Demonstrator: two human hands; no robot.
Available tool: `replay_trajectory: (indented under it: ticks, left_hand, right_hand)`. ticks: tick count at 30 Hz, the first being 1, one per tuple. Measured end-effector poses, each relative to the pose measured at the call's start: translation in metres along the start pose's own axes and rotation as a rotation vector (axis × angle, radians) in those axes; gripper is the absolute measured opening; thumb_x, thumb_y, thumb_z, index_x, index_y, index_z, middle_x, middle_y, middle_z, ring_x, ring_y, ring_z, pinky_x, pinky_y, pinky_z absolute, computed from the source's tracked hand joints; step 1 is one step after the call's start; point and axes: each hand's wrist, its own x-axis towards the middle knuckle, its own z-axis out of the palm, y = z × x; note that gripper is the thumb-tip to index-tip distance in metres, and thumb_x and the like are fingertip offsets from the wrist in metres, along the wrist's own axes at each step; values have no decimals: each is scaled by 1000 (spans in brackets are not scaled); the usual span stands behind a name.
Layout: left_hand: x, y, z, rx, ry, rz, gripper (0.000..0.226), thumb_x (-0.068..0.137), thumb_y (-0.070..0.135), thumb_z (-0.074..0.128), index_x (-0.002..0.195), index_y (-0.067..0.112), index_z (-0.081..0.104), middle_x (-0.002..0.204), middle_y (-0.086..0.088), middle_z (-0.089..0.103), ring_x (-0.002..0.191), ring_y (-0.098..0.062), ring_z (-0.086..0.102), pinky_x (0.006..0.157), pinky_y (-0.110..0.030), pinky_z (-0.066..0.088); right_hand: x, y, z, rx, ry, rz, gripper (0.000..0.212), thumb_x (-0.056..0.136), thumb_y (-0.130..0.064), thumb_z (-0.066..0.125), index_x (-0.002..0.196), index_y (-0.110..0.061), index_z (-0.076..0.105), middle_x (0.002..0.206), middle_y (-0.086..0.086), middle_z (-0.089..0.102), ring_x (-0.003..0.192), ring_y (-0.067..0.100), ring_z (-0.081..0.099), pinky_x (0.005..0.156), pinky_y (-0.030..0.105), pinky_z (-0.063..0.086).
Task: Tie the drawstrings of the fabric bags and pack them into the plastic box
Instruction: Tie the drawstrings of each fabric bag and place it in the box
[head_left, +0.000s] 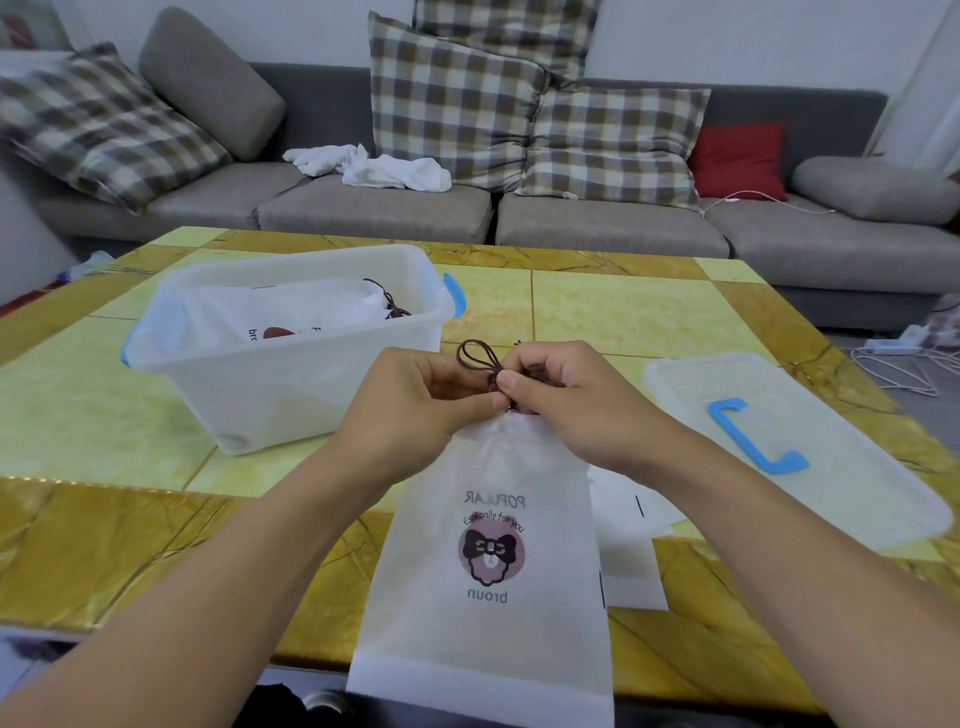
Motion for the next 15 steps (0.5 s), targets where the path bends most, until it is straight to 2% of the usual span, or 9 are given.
replay_trajectory:
  ticks: [2, 4, 6, 8, 11, 13, 15]
  left_hand:
    - [1, -4, 0, -8, -10, -36, 11, 81, 4, 79, 91, 8, 80, 86, -4, 79, 77, -9, 71, 76, -21, 57]
    - [2, -5, -2, -39, -30, -81, 9, 81, 7, 79, 90, 8, 80, 88, -6, 79, 77, -11, 70, 78, -25, 56]
    - [5, -6, -5, -57, -42, -110, 8, 81, 9, 79, 88, 7, 80, 89, -9, 78, 77, -13, 68, 76, -25, 54]
    - [5, -6, -6, -77, -48, -118, 9, 82, 11, 78, 87, 5, 80, 89, -12, 77, 75, -13, 66, 72, -22, 53]
    - [4, -5, -3, -88, -32, -107, 11, 84, 13, 77, 88, 3, 79, 90, -15, 76, 74, -12, 65, 68, -18, 51]
    - [3, -4, 0, -115, -13, -118, 13, 87, 14, 74, 90, 2, 77, 89, -15, 76, 75, -12, 65, 71, -20, 51]
    - [5, -4, 2, -220, -26, -186, 22, 90, 16, 70, 98, -4, 74, 100, -21, 74, 83, -20, 64, 82, -30, 49]
  right_hand:
    - [0, 2, 0, 19, -13, -2, 24, 101, -12, 57, 80, -4, 65, 67, 2, 49, 67, 18, 37, 63, 31, 29]
    - [0, 4, -1, 30, -1, -14, 22, 99, -13, 60, 80, -3, 66, 69, 3, 51, 67, 18, 39, 66, 31, 31]
    - [0, 5, -1, -38, 33, -46, 20, 97, -15, 62, 79, -8, 67, 67, 0, 52, 63, 12, 40, 62, 28, 33]
    - [0, 4, -1, -173, 70, -87, 20, 96, -15, 63, 77, -10, 65, 61, -5, 49, 55, 6, 37, 55, 19, 31]
    - [0, 5, -4, -286, 90, -121, 24, 97, -14, 61, 73, -11, 59, 57, -8, 45, 53, 8, 36, 52, 18, 30]
    - [0, 4, -5, -311, 107, -124, 25, 97, -15, 60, 72, -11, 57, 58, -6, 45, 52, 9, 35, 51, 19, 29]
    - [2, 3, -4, -322, 121, -125, 25, 98, -16, 59, 74, -9, 59, 58, -4, 46, 52, 9, 35, 51, 19, 29]
